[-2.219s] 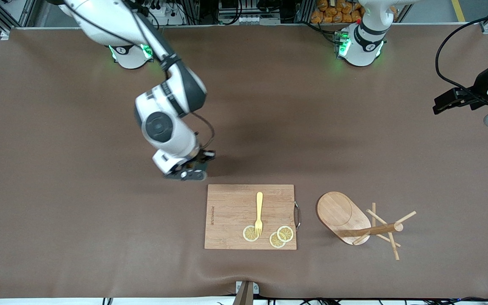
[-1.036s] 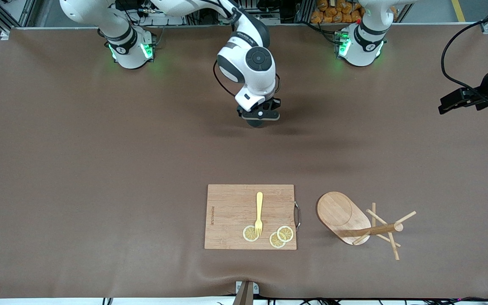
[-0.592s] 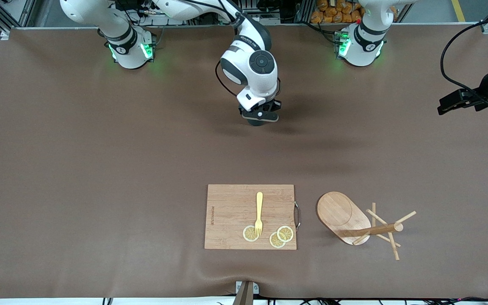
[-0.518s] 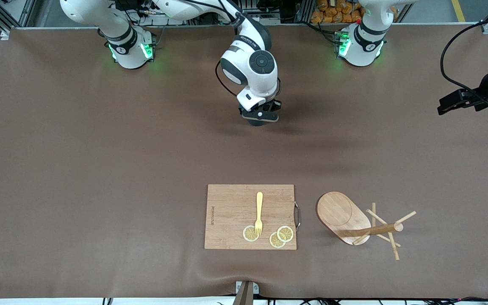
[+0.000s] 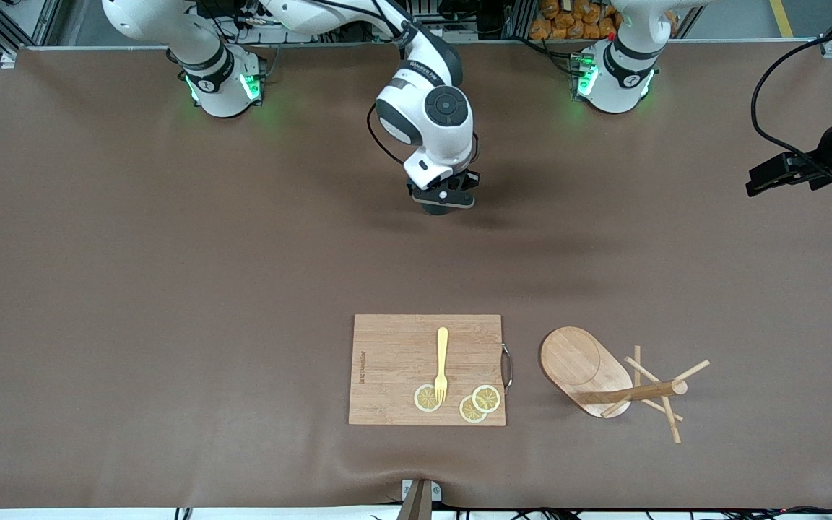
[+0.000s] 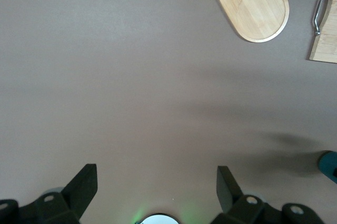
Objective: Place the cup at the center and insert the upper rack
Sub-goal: 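Lower the mug onto the table and open the right gripper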
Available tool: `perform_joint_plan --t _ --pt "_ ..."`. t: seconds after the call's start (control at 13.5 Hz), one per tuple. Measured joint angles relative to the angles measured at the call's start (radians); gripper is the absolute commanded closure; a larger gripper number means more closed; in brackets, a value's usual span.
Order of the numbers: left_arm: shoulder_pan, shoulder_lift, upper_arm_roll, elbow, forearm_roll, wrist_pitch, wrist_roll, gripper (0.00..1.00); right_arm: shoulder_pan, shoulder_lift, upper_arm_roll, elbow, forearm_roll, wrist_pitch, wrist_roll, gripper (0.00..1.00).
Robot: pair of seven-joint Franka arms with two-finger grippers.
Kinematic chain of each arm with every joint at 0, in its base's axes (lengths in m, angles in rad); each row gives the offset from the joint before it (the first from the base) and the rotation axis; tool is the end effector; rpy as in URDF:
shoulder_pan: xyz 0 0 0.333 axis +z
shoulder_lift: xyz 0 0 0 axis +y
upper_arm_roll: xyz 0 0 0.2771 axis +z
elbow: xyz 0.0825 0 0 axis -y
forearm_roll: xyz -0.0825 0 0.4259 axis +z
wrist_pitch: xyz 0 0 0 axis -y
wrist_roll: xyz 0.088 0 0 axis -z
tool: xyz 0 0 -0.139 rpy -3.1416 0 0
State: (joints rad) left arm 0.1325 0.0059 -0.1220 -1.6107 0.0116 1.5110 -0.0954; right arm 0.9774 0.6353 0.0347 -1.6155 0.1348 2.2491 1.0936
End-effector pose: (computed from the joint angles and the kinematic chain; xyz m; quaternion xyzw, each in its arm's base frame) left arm 0.5862 0.0080 0.5251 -0.9972 -0.0529 0.0525 0.0077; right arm 0.3672 0.5984 0.1650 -0.9943 0.0862 0.0549 0.0302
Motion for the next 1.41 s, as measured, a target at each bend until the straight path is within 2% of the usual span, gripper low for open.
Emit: perform_joint_plan --t 0.07,0.15,0.3,0.37,0.52,0.74,0.89,1.18,1.41 --pt "0.000 0.000 0.000 0.000 0.000 0.000 0.000 0.00 0.000 0.001 -0.001 -0.001 0.000 0.000 0.006 1.00" --pt "0.000 0.000 0.000 0.000 0.000 0.000 0.000 0.00 0.000 0.003 -0.002 -0.001 0.000 0.000 0.015 0.96" --pt "0.000 0.000 0.000 0.000 0.000 0.000 0.000 0.00 0.000 0.005 -0.004 -0.002 0.000 0.000 0.021 0.78" --pt "0.000 0.000 0.000 0.000 0.000 0.000 0.000 0.00 0.000 0.005 -0.004 -0.002 0.000 0.000 0.022 0.58" --pt "0.000 0.000 0.000 0.001 0.000 0.003 0.000 0.00 0.000 0.005 -0.006 -0.002 0.000 0.000 0.025 0.31" --pt "-0.001 0.000 -0.001 0.002 0.000 0.012 0.000 0.00 0.000 0.005 -0.013 -0.001 0.000 0.000 0.027 0.15" --pt "-0.001 0.002 -0.002 0.002 0.000 0.017 0.000 0.00 -0.002 0.005 -0.018 0.003 0.000 0.000 0.027 0.00" --pt "-0.002 0.005 -0.004 0.002 0.000 0.022 0.000 0.00 -0.044 -0.032 -0.026 0.021 -0.002 -0.006 -0.011 0.00" --pt "-0.002 0.005 -0.003 0.002 -0.022 0.023 0.000 0.00 -0.135 -0.120 -0.028 0.034 -0.002 -0.113 -0.091 0.00"
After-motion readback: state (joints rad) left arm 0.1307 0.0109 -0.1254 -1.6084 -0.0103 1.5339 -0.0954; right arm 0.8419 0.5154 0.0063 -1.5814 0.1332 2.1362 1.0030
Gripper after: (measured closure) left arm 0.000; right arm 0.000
